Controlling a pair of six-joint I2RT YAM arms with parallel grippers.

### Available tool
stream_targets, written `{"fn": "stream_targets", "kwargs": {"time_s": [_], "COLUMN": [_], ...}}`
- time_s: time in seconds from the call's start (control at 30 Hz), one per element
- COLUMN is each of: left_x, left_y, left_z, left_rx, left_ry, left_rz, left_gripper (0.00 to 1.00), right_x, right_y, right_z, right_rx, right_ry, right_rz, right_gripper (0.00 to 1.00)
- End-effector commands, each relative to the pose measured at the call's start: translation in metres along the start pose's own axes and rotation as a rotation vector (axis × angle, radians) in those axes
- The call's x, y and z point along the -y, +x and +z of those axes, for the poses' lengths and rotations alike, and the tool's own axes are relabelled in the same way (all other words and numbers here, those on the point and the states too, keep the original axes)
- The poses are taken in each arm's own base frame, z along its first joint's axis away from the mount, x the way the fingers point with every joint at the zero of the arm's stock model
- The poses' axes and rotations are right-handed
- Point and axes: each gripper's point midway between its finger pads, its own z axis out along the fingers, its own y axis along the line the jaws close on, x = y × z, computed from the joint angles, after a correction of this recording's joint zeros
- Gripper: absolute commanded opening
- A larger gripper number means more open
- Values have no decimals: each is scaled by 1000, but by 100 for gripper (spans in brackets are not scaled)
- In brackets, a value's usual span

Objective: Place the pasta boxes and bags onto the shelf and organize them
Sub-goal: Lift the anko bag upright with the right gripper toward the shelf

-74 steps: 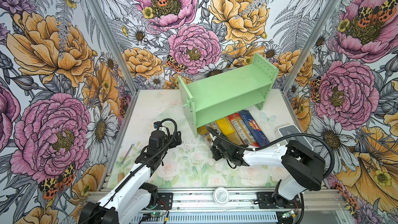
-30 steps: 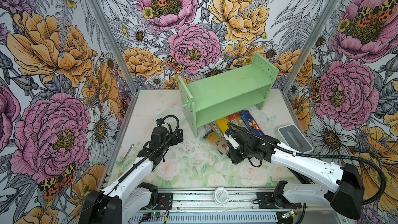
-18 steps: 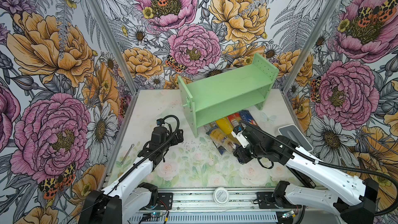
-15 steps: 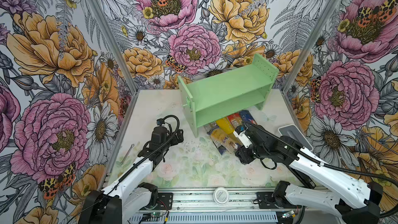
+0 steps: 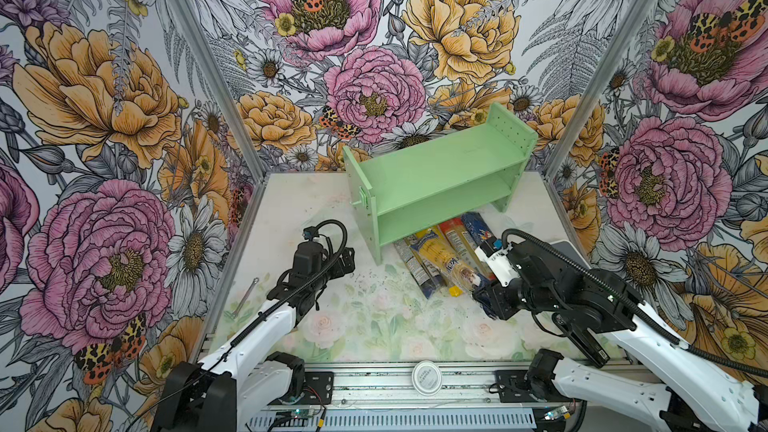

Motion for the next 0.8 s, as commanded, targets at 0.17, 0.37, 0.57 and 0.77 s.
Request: {"fn": "stream_targets", "kwargs": {"time_s": [0.17,0.37,0.57,0.77], "left_x": [13,12,12,11], "left_y": [-13,-13,-14,-14], "left_z": [-3,-4,-5,-6], "left_rx": [28,28,31,31], "left_ry": [37,31,30,29], "left_rz": [18,28,30,34], "left_gripper": [99,99,99,99], "right_x": [-21,-28,-25,-19], "right_y": [-62,-89,-117,-153], "right_z": [-71,-112,-128,-133], "right_rx": [300,422,488,536], "right_ry": [-77,-88,-27,63], "right_rz": [-25,-37,-45,-32], "right_gripper": [0,0,0,0]}}
